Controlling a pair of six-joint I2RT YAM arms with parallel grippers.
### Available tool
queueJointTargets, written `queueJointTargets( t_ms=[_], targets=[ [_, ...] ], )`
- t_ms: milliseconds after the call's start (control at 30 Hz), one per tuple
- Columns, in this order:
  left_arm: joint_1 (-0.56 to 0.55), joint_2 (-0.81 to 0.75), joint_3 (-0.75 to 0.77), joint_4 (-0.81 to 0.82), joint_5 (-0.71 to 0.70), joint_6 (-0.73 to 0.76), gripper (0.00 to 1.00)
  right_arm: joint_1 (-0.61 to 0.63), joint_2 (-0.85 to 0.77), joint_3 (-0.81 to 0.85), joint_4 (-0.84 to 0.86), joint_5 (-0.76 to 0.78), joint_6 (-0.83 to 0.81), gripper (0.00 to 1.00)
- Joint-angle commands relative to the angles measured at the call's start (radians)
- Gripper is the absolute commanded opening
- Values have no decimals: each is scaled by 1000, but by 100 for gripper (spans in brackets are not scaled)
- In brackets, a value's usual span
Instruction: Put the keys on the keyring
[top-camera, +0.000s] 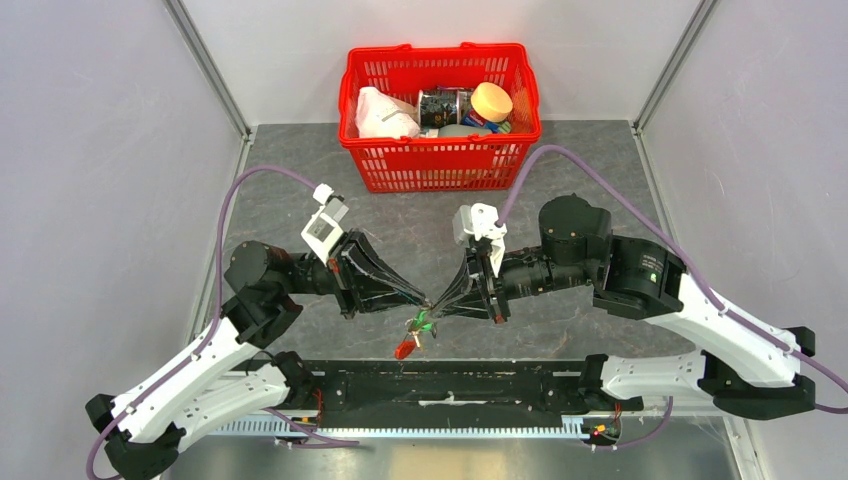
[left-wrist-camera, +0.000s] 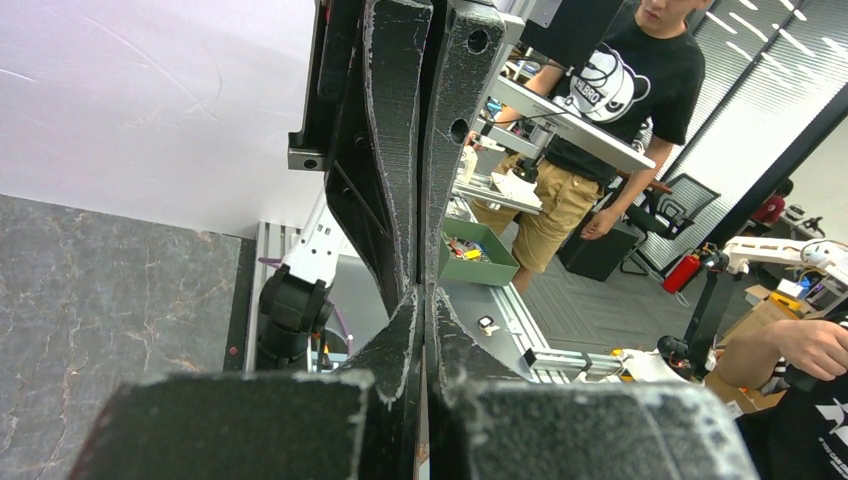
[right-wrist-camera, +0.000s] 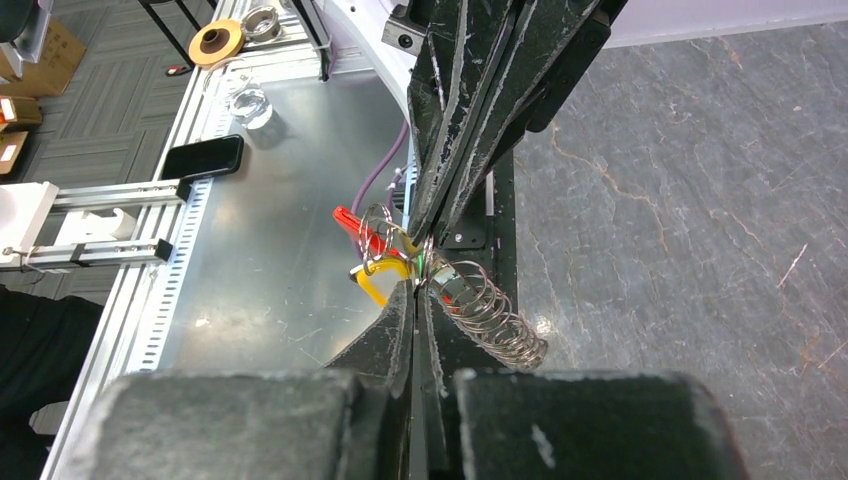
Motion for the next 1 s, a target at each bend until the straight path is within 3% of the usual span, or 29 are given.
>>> queueJointTargets(
  t_ms=[0, 533, 800, 867, 933, 967],
  targets=[
    [-2, -7, 8, 61, -13, -29, 2, 0, -20, -8, 72, 15, 10, 8],
    [-2, -15, 2, 62, -14, -26, 2, 0, -4, -2, 129, 21, 36, 26],
    [-2, -21, -1, 62, -16, -27, 2, 0, 11, -1, 156, 24, 44, 26],
    [-2, -22, -1, 63, -15, -27, 2, 0, 16, 2, 159, 27, 44, 20],
    [-2, -23, -1, 62, -14, -27, 2, 0, 20, 6, 159, 40, 41, 0],
    [-2, -24, -3, 62, -14, -27, 2, 0, 21, 7, 157, 43, 39, 0]
  ],
)
